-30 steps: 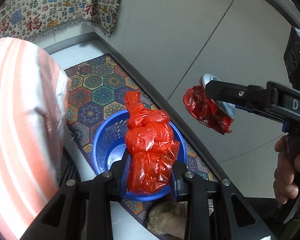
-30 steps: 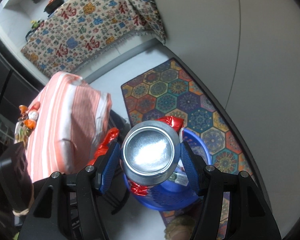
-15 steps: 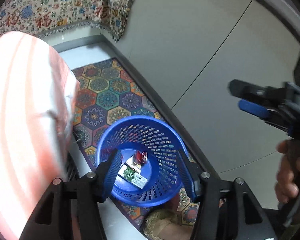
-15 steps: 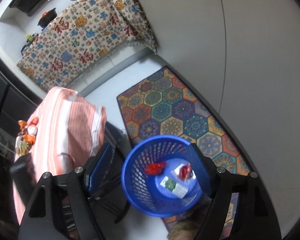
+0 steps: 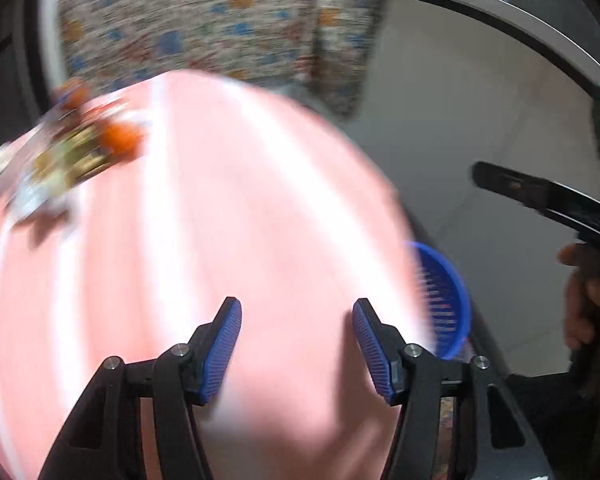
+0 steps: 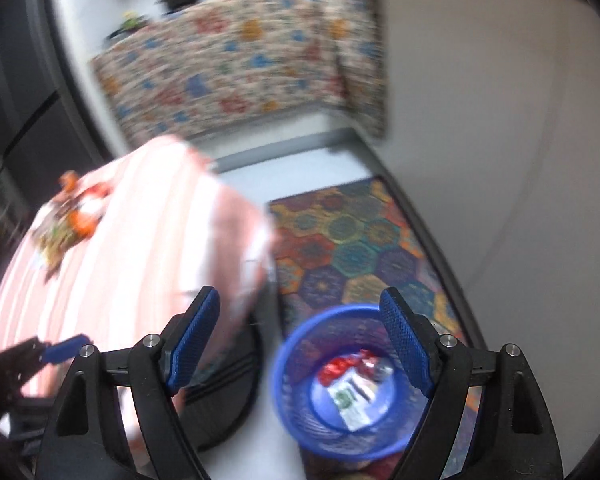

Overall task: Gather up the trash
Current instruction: 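Bring both open tools back over the table toward the remaining trash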

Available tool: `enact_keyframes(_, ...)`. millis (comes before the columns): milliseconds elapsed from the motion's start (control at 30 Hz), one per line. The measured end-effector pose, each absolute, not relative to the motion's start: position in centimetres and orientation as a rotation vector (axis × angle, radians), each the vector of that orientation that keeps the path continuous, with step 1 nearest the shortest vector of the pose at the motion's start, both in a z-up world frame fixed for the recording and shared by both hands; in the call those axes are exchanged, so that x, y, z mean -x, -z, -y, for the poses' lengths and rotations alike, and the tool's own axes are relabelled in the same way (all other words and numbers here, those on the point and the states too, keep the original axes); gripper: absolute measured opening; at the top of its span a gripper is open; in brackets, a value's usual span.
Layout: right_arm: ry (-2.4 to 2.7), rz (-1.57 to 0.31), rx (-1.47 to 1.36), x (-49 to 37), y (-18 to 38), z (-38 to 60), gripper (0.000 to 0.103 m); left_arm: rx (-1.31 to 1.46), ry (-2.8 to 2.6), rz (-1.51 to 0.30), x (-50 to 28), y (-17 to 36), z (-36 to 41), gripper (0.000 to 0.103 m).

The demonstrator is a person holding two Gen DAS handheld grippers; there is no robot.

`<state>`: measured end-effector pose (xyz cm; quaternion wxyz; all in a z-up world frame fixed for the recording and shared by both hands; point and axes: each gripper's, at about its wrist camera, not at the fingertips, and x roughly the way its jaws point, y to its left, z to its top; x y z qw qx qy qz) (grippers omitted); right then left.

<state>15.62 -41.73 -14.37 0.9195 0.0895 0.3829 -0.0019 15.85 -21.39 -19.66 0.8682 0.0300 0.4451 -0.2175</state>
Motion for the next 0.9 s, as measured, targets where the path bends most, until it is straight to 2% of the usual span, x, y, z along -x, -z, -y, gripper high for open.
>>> enact_keyframes(300, -0.310, -0.806, 0.069, -17.4, 15.3, 25.3, 0.088, -0.016, 0.206, -0.929, -16.3, 19.6, 8.9, 0.059)
enact_keyframes(600, -0.365, -0.873, 0.161, -19.2, 17.8, 18.3, 0.092, -0.010, 0.080, -0.918, -17.3, 19.8, 3.6, 0.061)
enact_keyframes(700, -0.357, -0.893, 0.164, -19.6, 18.3, 17.7, 0.096, -0.051, 0.067, -0.906, -17.4, 20.0, 3.9, 0.071)
enact_keyframes(767, -0.348, -0.908, 0.167, -19.9, 18.5, 17.6, 0.097, -0.065, 0.021, -0.907, -17.7, 20.3, 3.9, 0.091)
enact_keyframes(900, -0.334, -0.918, 0.158, -20.9, 18.7, 17.4, 0.102, -0.016, 0.009, -0.922, -17.9, 20.5, 3.0, 0.095)
